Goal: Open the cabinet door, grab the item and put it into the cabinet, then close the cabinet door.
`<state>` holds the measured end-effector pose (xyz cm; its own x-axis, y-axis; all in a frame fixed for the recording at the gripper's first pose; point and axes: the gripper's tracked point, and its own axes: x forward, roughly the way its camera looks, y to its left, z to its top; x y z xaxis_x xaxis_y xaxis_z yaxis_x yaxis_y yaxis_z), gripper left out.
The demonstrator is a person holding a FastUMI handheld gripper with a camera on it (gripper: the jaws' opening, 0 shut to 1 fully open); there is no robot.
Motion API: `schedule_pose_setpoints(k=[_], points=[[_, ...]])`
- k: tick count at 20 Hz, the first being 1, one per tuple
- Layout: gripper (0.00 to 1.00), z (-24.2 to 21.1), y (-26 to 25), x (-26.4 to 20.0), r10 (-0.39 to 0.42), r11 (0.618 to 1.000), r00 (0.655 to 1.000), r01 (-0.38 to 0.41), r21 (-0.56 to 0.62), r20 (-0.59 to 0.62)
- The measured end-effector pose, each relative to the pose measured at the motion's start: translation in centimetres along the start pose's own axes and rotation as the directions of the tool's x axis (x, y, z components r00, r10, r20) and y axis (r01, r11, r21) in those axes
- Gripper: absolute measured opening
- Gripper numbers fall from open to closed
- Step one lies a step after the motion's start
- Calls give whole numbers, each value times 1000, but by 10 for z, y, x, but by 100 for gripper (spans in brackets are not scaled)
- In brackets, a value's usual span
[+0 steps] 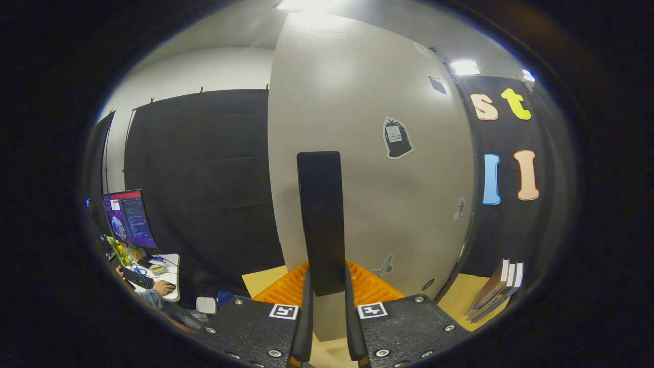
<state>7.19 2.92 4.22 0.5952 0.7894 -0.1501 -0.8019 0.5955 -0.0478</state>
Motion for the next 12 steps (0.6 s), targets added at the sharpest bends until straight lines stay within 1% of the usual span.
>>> schedule_pose_setpoints(k=[4, 10, 12], points=[[27, -1, -7, -7, -41, 999, 999, 42, 8, -5], [27, -1, -11, -13, -73, 997, 997, 73, 16, -5], [29, -1, -12, -15, -85, 996, 996, 85, 22, -1]])
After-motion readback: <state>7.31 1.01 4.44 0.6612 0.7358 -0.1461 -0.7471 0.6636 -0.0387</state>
